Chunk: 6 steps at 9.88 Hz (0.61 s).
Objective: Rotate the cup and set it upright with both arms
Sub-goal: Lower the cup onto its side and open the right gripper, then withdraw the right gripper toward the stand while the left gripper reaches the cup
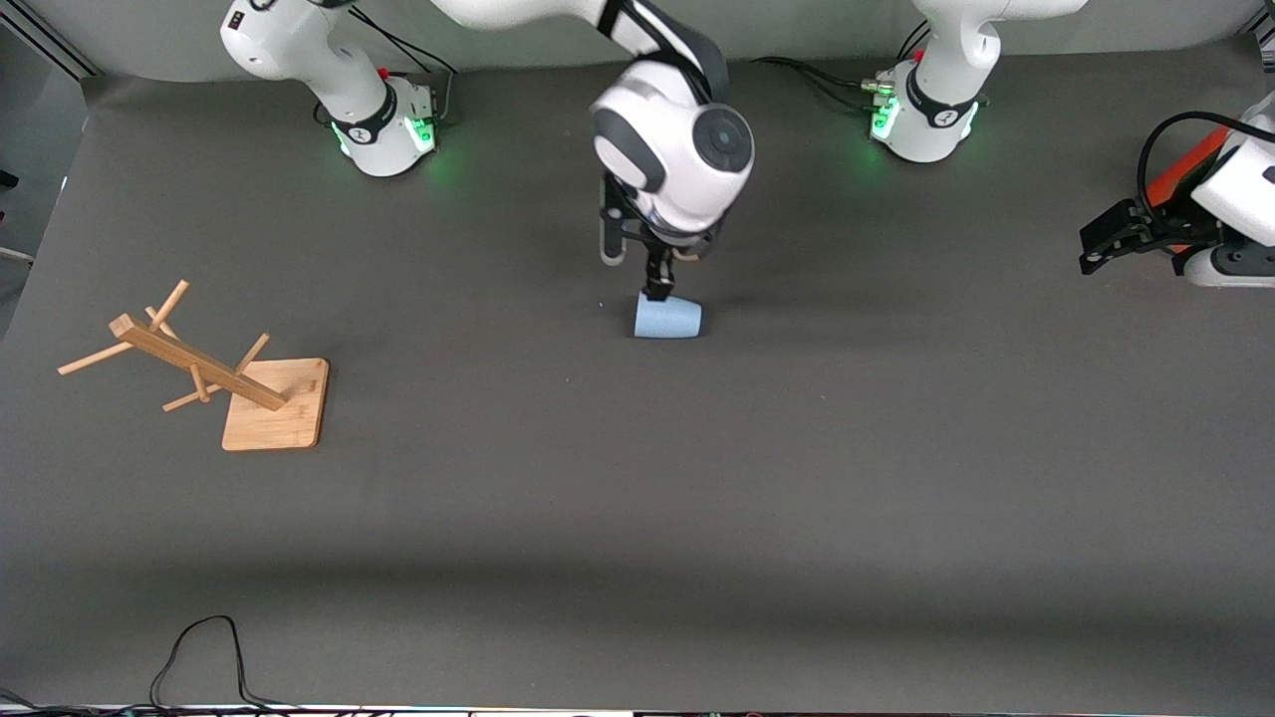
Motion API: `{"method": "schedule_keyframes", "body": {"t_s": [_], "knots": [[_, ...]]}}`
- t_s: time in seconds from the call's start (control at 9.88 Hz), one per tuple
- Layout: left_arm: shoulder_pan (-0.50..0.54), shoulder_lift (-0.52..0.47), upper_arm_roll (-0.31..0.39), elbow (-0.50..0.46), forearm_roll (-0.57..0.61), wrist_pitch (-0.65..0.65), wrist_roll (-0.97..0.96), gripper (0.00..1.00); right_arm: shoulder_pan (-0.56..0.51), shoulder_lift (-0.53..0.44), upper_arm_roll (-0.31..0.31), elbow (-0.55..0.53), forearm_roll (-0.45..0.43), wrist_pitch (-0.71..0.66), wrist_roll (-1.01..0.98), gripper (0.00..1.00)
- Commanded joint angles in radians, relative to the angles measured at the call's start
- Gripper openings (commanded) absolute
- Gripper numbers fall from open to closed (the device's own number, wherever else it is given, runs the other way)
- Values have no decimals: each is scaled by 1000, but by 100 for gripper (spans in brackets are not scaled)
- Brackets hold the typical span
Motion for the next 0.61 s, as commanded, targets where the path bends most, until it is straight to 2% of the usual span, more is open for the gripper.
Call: {"method": "schedule_keyframes", "body": {"t_s": [0.0,0.2,0.4,0.51], "knots": [[-5,4,2,21,-3,-29,-14,100,-86,-125,0,-29,18,-123,-198,100],[-25,4,-16,21,11,-57,-170,100,-216,-238,11,-50,18,-207,-431,100],[-27,4,-50,30,30,-63,-221,100,-354,-370,24,-131,15,-232,-678,100],[-30,6,-53,43,30,-81,-232,100,-461,-436,66,-172,6,-234,-836,100]]}}
